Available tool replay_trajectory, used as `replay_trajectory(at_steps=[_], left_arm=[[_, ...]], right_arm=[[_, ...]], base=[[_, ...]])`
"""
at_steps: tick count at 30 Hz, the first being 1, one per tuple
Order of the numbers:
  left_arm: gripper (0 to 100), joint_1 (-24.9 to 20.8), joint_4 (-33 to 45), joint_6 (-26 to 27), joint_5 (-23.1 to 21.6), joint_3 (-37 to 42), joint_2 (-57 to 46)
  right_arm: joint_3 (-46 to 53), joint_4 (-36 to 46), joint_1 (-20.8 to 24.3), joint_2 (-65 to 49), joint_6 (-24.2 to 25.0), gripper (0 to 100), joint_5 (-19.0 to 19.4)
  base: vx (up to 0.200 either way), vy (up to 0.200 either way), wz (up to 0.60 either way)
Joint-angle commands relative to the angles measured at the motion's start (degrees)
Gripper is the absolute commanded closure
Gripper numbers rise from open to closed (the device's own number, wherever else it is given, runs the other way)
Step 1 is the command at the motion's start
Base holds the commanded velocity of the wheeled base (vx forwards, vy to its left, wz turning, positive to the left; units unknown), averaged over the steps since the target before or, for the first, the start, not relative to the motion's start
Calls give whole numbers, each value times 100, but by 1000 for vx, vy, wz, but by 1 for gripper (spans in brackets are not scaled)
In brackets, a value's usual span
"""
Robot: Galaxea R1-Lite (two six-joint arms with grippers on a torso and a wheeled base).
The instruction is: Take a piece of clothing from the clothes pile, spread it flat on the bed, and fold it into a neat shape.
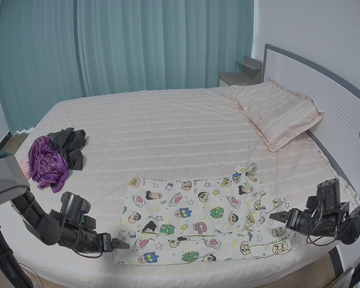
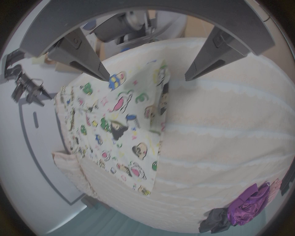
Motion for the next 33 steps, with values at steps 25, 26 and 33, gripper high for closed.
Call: replay_trajectory(at_steps=[25, 26, 33], left_arm=[[0, -303, -1304, 288, 124, -864, 1494], [0, -303, -1304, 280, 124, -873, 1494], [0, -426, -1313, 253, 89, -811, 1459]], right_arm=[[524, -27, -1566, -9, -1516, 0, 1221], [533, -27, -1575, -9, -1533, 0, 1221], [612, -27, -1636, 132, -1604, 0, 1265]], base=[[0, 0, 0], [0, 0, 0], [0, 0, 0]])
